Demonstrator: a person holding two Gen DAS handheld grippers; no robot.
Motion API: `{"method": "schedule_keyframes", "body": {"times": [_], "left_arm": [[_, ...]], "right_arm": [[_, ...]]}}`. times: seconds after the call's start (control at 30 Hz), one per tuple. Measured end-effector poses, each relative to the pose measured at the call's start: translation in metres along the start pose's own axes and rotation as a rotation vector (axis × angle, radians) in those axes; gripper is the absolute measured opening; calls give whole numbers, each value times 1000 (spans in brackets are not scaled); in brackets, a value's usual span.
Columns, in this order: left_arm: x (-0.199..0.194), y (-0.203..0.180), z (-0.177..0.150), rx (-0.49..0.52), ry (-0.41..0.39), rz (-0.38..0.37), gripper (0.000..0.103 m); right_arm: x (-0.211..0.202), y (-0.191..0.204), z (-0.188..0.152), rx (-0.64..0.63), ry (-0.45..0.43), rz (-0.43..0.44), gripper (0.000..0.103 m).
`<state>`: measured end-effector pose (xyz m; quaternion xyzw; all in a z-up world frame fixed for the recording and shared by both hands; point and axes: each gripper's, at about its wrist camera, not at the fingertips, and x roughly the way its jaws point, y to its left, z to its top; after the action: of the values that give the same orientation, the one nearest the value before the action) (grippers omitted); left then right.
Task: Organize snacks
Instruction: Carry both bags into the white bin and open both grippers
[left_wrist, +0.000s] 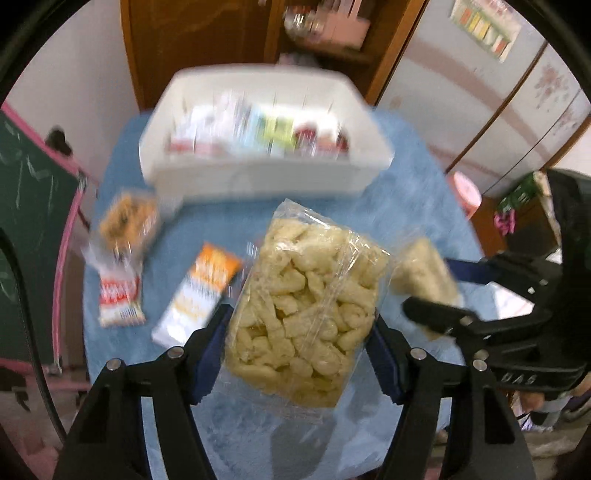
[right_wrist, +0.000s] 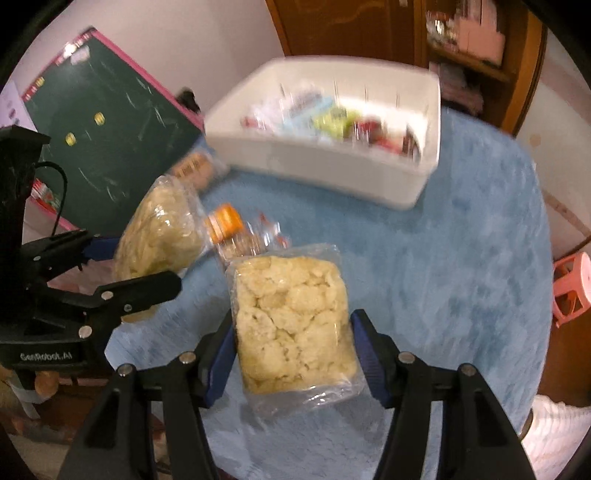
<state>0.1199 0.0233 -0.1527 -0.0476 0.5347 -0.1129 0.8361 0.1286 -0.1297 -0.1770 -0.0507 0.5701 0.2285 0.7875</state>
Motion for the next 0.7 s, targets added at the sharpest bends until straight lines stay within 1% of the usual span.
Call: {"method": "schedule_keyframes", "body": {"times": [0.1,0.2,0.33,0.5,0.67,0.7], "left_arm": [[-31,-5,24,20,-86,-5,68],[-53,-6,53,39,-158,7,68],[-79,0,87,38,-233,27,68],[-97,6,124,38,-292,49,68],[-108,15,169,41,-341,70,68],[-107,15,179,45,-349,79,68]], "right_arm": [[-26,3,23,-9,-78,0,60],[-46,6,51,-23,-146,-6,60],[-71,4,84,-18,-231,-15,60],[-100,2,128,3,-344,-26,60],[-111,-1,169,12,-403,-58,61],[-113,-1,173,17,-410,-63,61]]}}
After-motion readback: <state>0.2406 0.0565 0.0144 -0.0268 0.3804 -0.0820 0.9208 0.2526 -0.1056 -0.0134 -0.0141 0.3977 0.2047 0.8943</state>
